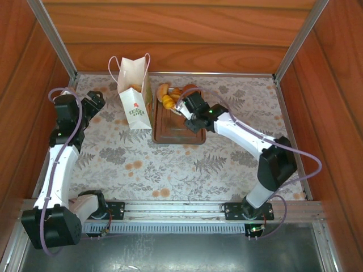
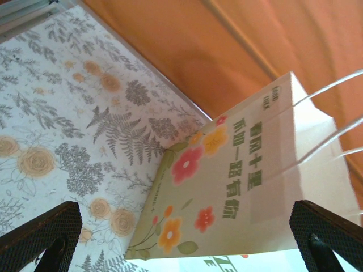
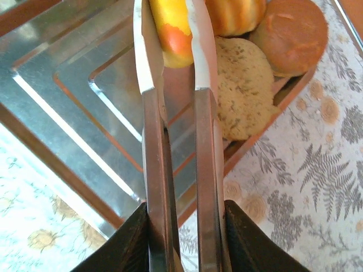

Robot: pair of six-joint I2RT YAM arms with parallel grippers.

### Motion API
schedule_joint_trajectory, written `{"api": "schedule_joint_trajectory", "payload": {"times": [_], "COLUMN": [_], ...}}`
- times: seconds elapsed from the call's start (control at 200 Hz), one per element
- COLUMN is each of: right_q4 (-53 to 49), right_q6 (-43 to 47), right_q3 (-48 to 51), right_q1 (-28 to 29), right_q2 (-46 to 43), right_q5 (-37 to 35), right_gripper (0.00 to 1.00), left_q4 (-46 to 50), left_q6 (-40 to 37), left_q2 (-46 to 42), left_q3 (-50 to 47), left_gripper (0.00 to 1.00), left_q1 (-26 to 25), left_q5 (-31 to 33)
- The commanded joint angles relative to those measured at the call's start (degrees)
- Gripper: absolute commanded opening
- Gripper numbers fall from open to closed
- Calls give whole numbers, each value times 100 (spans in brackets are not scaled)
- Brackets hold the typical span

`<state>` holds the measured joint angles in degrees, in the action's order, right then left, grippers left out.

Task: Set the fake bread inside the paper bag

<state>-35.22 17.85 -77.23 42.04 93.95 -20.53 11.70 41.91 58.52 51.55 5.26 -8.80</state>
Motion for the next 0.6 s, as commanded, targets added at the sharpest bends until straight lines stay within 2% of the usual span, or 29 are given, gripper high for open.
{"api": "schedule_joint_trajectory", "payload": {"times": [0.0,0.21,0.45,0.595], "right_q4": [-316,-1236,-2457,-2997], "right_q6": [-561,-1262,-2172,-2689], "right_q3": [-7,-453,-1394,-1978], "right_q1": [83,223,398,448], "right_q2": [-555,-1157,-1427,-1455], "right_q5": [-43,82,449,716], "right_gripper": [33,33,32,32], "left_q4": [162,598,1154,1285], "left_q6": [-204,-627,-1122,-1245], "left_q2": [-113,136,635,937], "left_q3": [353,1252,2131,2409], "left_gripper": [99,92,89,86], "left_q1": [27,12,-141,-328], "left_q5": [-341,-1010,-1210,-1089]}}
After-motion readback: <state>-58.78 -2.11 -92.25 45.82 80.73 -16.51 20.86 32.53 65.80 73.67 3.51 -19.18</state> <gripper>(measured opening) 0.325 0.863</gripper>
